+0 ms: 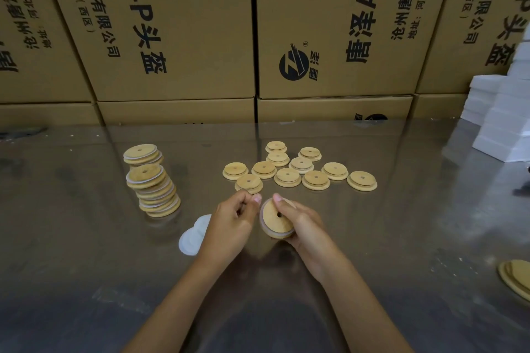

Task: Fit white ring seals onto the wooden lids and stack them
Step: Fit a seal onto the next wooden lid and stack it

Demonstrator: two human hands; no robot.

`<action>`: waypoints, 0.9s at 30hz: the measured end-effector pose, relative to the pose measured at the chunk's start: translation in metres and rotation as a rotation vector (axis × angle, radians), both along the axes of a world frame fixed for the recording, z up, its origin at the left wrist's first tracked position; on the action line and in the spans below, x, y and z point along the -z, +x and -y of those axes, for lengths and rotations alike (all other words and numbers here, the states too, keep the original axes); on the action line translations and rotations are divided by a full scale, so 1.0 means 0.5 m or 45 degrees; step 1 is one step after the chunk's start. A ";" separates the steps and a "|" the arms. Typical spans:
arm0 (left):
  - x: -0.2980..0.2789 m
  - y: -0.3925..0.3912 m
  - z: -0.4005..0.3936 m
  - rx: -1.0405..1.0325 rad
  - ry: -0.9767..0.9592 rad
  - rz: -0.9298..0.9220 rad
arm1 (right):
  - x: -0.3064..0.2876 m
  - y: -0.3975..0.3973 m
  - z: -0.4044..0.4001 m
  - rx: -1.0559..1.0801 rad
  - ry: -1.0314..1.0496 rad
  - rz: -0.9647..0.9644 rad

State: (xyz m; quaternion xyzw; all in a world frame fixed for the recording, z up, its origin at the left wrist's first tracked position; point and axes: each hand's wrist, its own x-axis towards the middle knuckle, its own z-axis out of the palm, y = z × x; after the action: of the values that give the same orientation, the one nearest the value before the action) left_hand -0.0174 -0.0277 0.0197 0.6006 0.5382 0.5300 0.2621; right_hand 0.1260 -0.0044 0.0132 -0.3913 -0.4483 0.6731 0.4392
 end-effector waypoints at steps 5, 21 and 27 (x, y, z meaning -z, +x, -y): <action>0.006 0.002 -0.004 0.069 -0.079 0.004 | 0.005 -0.003 -0.012 0.061 -0.034 -0.143; 0.013 -0.015 -0.015 -0.252 0.156 -0.246 | 0.014 -0.020 -0.007 0.058 0.189 0.066; 0.015 -0.024 -0.024 -0.285 0.126 -0.104 | 0.011 -0.029 0.007 0.102 0.263 0.126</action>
State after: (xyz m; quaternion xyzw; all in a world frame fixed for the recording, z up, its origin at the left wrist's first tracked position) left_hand -0.0293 -0.0156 0.0121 0.5701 0.5853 0.5570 0.1490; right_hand 0.1114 -0.0078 0.0078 -0.3944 -0.5204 0.5850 0.4810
